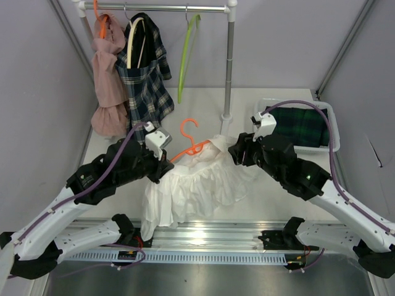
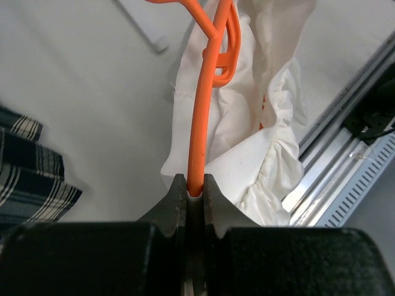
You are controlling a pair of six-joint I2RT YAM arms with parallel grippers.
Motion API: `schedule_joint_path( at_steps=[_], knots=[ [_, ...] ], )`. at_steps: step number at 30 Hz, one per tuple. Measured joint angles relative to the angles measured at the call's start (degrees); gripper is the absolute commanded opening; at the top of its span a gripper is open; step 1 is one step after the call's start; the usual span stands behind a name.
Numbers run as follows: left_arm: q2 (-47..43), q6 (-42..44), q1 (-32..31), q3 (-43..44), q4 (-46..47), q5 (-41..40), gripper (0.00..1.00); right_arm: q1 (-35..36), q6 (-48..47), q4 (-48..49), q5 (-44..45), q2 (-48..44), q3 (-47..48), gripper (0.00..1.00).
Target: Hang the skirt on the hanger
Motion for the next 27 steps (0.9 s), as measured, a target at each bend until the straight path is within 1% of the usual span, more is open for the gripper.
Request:
schedule_joint_path(
  at_steps=[7,12,16,21,27],
  knots=[
    [-0.4,-4.6,0.0,2.0,-8.8,-12.6,0.00,-0.3,-0.9,1.7,0.0,4.4,6.2,0.59],
    [1.3,-6.6,0.0,6.4,-13.6,-19.7,0.00,-0.3,-1.4,2.9,0.0,5.9,7.6,0.59],
    [5.4,-7.4,0.3,12.8,-16.7,-24.8,0.00,-0.8,-1.6,2.7,0.0,6.8,9.3,0.60],
    [12.3,-6.6,1.5,21.6,-17.7,-29.2,0.00,-1.5,-2.0,2.7,0.0,7.3,11.3,0.60],
    [20.3,-2.8,5.6,30.2,-18.3,-32.2,0.00,-2.1,-2.9,2.6,0.0,7.3,11.9,0.60]
  ],
)
